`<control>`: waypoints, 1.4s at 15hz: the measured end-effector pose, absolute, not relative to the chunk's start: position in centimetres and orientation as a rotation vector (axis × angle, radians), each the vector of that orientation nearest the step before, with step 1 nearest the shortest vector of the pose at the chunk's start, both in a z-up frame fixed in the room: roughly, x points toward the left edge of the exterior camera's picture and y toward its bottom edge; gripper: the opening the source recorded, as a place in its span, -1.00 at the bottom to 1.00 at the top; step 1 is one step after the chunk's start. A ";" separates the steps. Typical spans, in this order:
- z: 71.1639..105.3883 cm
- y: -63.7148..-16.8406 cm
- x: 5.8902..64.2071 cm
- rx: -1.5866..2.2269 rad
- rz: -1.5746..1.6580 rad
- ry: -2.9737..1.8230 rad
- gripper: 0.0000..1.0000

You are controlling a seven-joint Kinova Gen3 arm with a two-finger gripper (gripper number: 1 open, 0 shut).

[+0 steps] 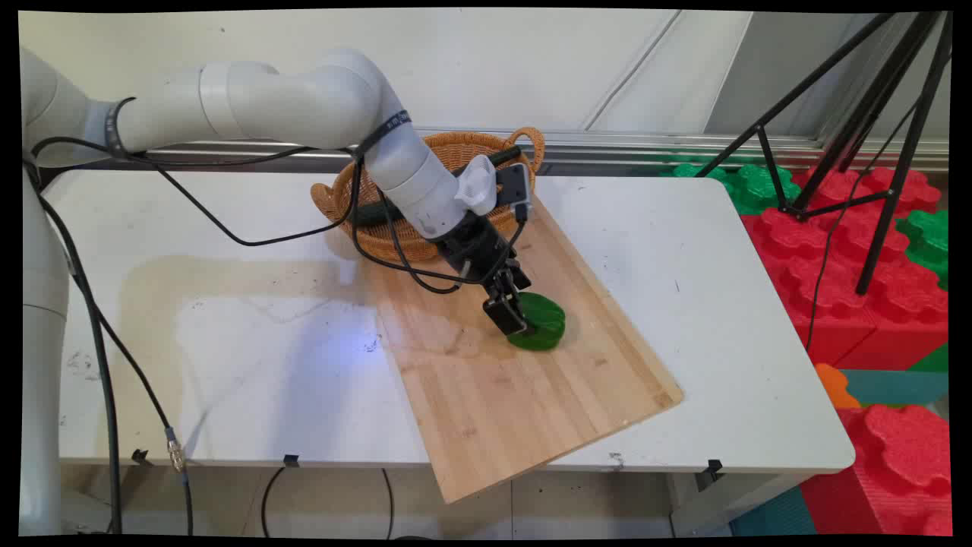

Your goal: Pick up the cucumber from the vegetable basket

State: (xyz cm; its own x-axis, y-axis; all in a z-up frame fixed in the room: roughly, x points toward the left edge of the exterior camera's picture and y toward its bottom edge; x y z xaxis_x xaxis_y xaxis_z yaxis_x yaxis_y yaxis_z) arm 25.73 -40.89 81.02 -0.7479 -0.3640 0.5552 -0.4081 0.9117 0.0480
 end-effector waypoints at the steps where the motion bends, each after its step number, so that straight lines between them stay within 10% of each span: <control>1: 81.0 -41.0 25.6 0.552 0.110 -2.493 1.00; 21: 90.2 -38.4 33.7 0.696 0.197 -2.426 1.00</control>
